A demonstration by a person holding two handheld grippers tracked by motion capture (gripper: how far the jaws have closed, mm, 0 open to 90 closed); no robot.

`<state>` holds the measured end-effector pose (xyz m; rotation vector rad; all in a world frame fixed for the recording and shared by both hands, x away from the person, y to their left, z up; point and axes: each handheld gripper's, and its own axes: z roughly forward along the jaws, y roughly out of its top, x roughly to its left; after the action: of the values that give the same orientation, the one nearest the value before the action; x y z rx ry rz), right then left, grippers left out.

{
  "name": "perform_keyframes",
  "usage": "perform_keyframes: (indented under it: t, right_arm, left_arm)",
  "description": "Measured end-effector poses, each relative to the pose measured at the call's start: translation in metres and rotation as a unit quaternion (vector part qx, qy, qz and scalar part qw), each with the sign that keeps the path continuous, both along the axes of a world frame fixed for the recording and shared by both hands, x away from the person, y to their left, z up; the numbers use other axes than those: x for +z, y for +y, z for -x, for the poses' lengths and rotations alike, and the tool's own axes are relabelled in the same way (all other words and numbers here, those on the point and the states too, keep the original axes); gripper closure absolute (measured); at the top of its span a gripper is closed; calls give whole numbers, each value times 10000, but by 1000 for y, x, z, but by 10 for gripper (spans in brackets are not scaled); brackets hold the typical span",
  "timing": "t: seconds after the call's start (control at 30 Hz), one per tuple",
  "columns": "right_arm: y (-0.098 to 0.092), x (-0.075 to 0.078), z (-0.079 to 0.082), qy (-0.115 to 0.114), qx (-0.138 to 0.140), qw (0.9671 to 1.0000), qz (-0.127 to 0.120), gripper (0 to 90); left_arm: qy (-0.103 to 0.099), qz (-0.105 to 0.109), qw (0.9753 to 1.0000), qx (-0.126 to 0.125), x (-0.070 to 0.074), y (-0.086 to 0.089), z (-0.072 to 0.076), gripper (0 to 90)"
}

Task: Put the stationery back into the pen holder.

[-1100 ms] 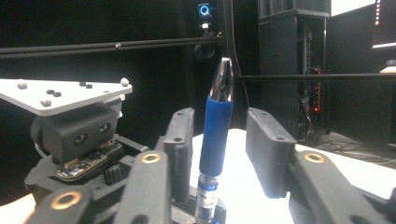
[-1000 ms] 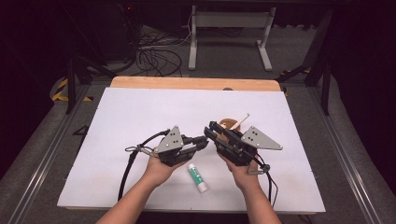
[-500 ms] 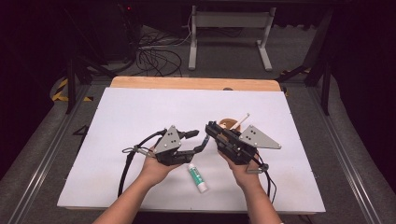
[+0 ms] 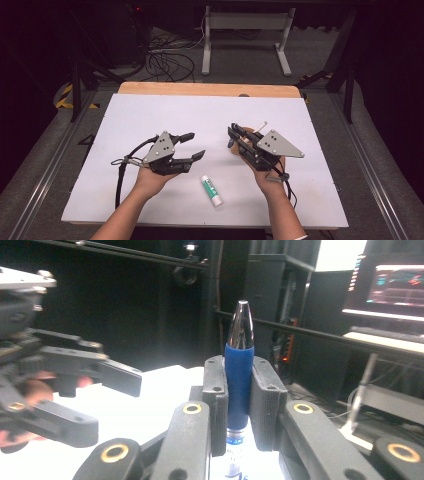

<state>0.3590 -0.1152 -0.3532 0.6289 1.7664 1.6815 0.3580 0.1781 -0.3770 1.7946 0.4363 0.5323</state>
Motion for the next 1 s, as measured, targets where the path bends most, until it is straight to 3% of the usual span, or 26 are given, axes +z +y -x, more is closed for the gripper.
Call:
perform_keyframes:
  t: [0.07, 0.27, 0.6, 1.0]
  right_arm:
    - [-4, 2, -1, -54, -104, 9999, -16, 804]
    - [-21, 8, -5, -164, -411, 9988, -214, 804]
    - [-44, 5, -11, -307, -988, 9940, -349, 804]
    - [-46, -21, -29, 83, -1264, 9916, -257, 804]
  left_arm:
    - [-13, 87, 10000, 45, 1, 6, 2, 356]
    - [-70, 84, 9998, 159, 0, 22, 5, 330]
    - [-89, 57, 9997, 241, -1, 34, 8, 288]
    - [-109, 112, 9994, 324, 0, 41, 11, 285]
